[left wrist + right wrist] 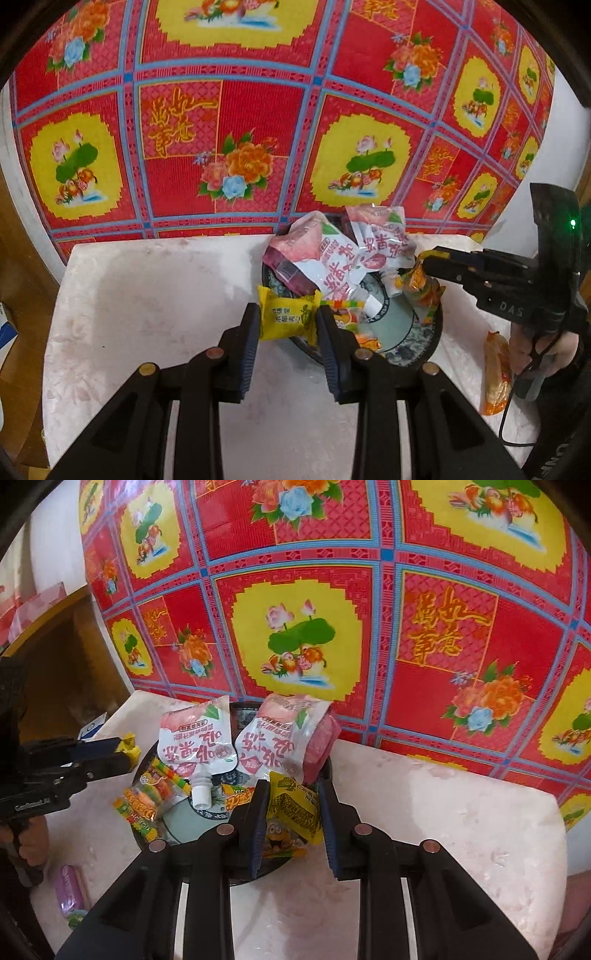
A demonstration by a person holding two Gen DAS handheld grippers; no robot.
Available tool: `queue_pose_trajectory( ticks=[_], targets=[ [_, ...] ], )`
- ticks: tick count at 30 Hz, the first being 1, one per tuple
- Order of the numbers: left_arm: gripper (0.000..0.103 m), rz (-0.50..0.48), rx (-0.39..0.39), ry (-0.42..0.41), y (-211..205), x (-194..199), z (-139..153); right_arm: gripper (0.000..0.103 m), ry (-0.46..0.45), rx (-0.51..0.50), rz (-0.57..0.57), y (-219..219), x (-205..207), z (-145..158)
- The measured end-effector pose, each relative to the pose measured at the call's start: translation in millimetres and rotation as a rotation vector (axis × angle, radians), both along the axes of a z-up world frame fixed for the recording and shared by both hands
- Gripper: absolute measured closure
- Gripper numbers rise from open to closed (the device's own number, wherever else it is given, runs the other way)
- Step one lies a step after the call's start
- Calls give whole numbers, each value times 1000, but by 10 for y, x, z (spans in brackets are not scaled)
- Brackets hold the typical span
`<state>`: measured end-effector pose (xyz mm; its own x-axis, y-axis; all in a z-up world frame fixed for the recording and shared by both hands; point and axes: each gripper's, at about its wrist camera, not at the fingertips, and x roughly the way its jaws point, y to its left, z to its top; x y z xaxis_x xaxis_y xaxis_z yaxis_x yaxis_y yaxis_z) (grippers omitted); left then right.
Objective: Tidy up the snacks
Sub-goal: 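Carry both yellow packets over the plate, lower them and open both grippers, then withdraw both open grippers from the plate back toward the snack pile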
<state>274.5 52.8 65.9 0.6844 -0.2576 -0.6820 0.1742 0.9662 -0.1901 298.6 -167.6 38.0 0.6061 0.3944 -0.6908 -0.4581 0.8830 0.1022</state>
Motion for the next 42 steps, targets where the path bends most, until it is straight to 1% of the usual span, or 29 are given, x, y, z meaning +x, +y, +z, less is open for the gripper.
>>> queue_pose_trajectory(
  ticks=[3, 5, 7, 8, 10, 11, 12, 13, 15, 17, 20, 22, 25, 28, 30, 32, 37, 39, 40, 42],
  targets=[
    [70, -5, -20, 3, -1, 23, -21, 75, -2, -3, 12, 38, 15, -31],
    [70, -3, -17, -3, -9, 25, -34, 75, 21, 8, 25, 66, 42, -63],
    [70, -1, -15, -7, -19, 19, -41, 75, 20, 25, 28, 62, 47, -58],
    [70, -3, -19, -6, -23, 17, -49, 74, 12, 25, 24, 65, 44, -53],
    [69, -1, -27, -5, -24, 29, -65, 67, 9, 32, 17, 53, 56, -44],
    [65, 4, -30, -8, -24, 29, -66, 63, 16, 33, 16, 40, 61, -44],
    [58, 3, -37, -10, -20, 33, -67, 56, 21, 31, 15, 42, 70, -46],
    [55, 2, -47, -12, -11, 33, -65, 51, 22, 30, 15, 37, 74, -49],
    [48, 7, -54, -22, 2, 21, -49, 48, 16, 38, 19, 31, 63, -37],
    [45, 9, -58, -44, 14, -11, -21, 47, 3, 53, 31, 19, 33, -3],
    [38, 5, -72, -71, 26, -44, 13, 45, -19, 72, 38, -23, -20, 51],
    [38, 3, -70, -85, 25, -59, 27, 44, -31, 83, 32, -56, -43, 85],
    [38, -1, -67, -80, 15, -57, 27, 44, -27, 105, 23, -127, -52, 111],
    [38, 0, -35, -76, -21, -62, 11, 44, -7, 121, 22, -160, -48, 93],
    [38, -2, -9, -75, -46, -72, 4, 44, -5, 114, 22, -166, -60, 83],
    [38, -13, -8, -70, -65, -76, -4, 44, -8, 106, 35, -133, -61, 93],
    [38, -11, 7, -9, -110, -61, -12, 44, 9, 90, 26, -69, -71, 177],
    [38, -16, 7, -25, -130, -143, 71, 44, -3, 71, 15, -68, -135, 255],
    [38, -17, 13, -44, -148, -210, 128, 44, -21, 52, 5, -69, -198, 316],
    [38, -24, 24, -77, -188, -350, 224, 44, -43, 44, 5, -78, -296, 397]
  ],
)
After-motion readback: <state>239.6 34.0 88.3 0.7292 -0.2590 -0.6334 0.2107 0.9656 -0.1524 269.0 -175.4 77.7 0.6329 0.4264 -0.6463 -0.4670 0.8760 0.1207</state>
